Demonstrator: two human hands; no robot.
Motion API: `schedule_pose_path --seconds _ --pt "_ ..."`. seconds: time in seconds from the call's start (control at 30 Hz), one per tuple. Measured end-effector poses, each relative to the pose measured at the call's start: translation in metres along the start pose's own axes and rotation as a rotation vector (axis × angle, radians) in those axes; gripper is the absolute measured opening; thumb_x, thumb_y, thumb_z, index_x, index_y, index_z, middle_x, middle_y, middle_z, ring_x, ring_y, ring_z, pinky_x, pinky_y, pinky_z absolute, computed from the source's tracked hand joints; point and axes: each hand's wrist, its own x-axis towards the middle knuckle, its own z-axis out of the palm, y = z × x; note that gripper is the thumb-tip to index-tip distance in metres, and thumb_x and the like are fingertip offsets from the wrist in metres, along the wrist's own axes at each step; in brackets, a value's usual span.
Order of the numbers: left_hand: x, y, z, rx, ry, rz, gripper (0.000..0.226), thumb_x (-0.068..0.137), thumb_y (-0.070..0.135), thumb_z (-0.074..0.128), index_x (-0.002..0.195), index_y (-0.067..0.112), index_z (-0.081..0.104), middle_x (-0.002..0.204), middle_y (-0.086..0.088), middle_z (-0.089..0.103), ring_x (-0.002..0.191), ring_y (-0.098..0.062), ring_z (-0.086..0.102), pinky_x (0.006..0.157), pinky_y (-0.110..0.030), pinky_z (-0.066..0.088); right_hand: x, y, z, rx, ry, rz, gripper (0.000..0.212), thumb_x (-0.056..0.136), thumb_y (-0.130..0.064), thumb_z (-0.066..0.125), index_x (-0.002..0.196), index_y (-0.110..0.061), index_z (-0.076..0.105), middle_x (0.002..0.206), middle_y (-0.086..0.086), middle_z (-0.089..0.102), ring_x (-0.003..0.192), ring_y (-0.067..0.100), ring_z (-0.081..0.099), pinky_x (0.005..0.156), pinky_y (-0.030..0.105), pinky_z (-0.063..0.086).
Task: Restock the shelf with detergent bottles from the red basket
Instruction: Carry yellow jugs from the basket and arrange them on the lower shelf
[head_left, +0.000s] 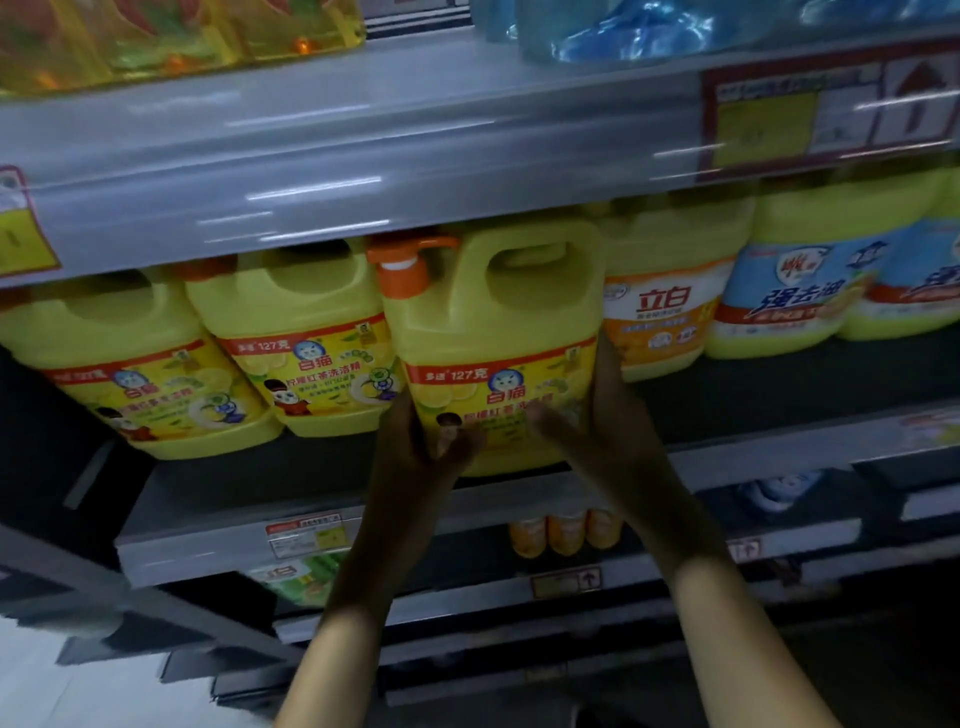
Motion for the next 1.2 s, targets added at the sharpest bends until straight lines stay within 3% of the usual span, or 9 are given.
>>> schedule_pose_path --seconds 0.07,0.2,0.4,0.6,0.73,0.9,1.07,1.13,1.2 --pt "-0.003 -0.008 -0.002 0.068 -0.024 -0.034 0.058 0.066 0.038 0.079 0.117 0.052 0.054 0.116 0.013 0.071 0.109 -0.009 0.067 0.085 -0.035 0.057 -0.005 0.009 -0.002 -0.091 -0.062 0.095 0.091 0.085 -0.023 0.077 0.155 -0.03 0.019 0.133 -0.012 0.06 0.119 -0.004 0.059 0.103 0.036 0.052" --pt "-0.005 -0.016 -0.004 0.203 -0.033 -0.072 0.076 0.062 0.049 0.078 0.129 0.048 0.041 0.12 0.019 0.067 0.111 -0.003 0.064 0.092 -0.039 0.056 -0.002 0.016 -0.006 -0.142 -0.083 0.153 0.096 0.082 -0.025 0.077 0.152 -0.039 0.014 0.139 -0.008 0.058 0.128 0.008 0.056 0.108 0.049 0.047" --pt "-0.007 -0.018 -0.002 0.23 0.002 -0.135 0.073 0.064 0.045 0.078 0.127 0.049 0.041 0.118 0.018 0.067 0.11 -0.006 0.064 0.094 -0.049 0.054 -0.005 0.017 -0.003 -0.117 -0.053 0.126 0.094 0.081 -0.023 0.074 0.155 -0.033 0.016 0.138 -0.007 0.059 0.127 0.009 0.057 0.106 0.05 0.048" --pt "-0.005 -0.013 -0.006 0.191 -0.012 -0.167 0.086 0.064 0.049 0.077 0.139 0.037 0.037 0.122 0.016 0.066 0.114 -0.008 0.064 0.097 -0.053 0.052 -0.003 0.016 -0.001 -0.153 -0.054 0.113 0.108 0.073 -0.05 0.081 0.155 -0.036 0.013 0.139 -0.008 0.059 0.126 0.011 0.059 0.105 0.05 0.049" --pt "-0.006 -0.009 -0.004 0.213 -0.011 -0.148 0.093 0.066 0.048 0.076 0.146 0.03 0.032 0.128 0.012 0.064 0.118 -0.01 0.062 0.099 -0.053 0.05 -0.002 0.017 0.001 -0.185 -0.043 0.104 0.096 0.082 -0.032 0.073 0.156 -0.033 0.012 0.142 -0.006 0.057 0.129 0.012 0.056 0.106 0.047 0.048" --pt "-0.015 0.0 -0.002 0.297 -0.009 -0.122 0.081 0.078 0.037 0.078 0.146 0.029 0.034 0.129 0.012 0.062 0.118 -0.007 0.06 0.101 -0.045 0.05 -0.015 0.012 0.006 -0.285 0.044 0.064 0.077 0.091 -0.023 0.072 0.154 -0.022 0.027 0.14 -0.006 0.055 0.125 0.005 0.055 0.1 0.017 0.046" --pt "-0.041 0.0 0.004 0.461 0.117 -0.106 0.058 0.092 0.02 0.064 0.145 0.021 0.042 0.133 -0.008 0.06 0.121 -0.026 0.057 0.103 -0.049 0.048 -0.053 0.009 0.016 -0.61 0.225 0.181 0.049 0.098 -0.017 0.058 0.145 -0.014 0.047 0.142 0.009 0.054 0.13 0.027 0.051 0.109 0.038 0.042" --pt "-0.059 -0.002 0.011 0.555 0.15 -0.188 0.068 0.091 0.019 0.066 0.152 0.017 0.035 0.149 -0.013 0.046 0.136 -0.032 0.044 0.112 -0.044 0.036 -0.081 0.005 0.017 -0.707 0.272 0.178 0.035 0.098 -0.016 0.055 0.132 -0.009 0.059 0.131 0.015 0.06 0.122 0.032 0.055 0.103 0.04 0.045" --pt "-0.082 -0.006 0.022 0.668 0.159 -0.094 0.066 0.087 0.01 0.069 0.147 0.007 0.041 0.15 -0.02 0.043 0.139 -0.038 0.039 0.113 -0.045 0.031 -0.112 0.006 0.016 -0.73 0.3 0.138 0.023 0.094 -0.013 0.054 0.113 -0.008 0.067 0.11 0.008 0.065 0.104 0.022 0.062 0.088 0.035 0.051"
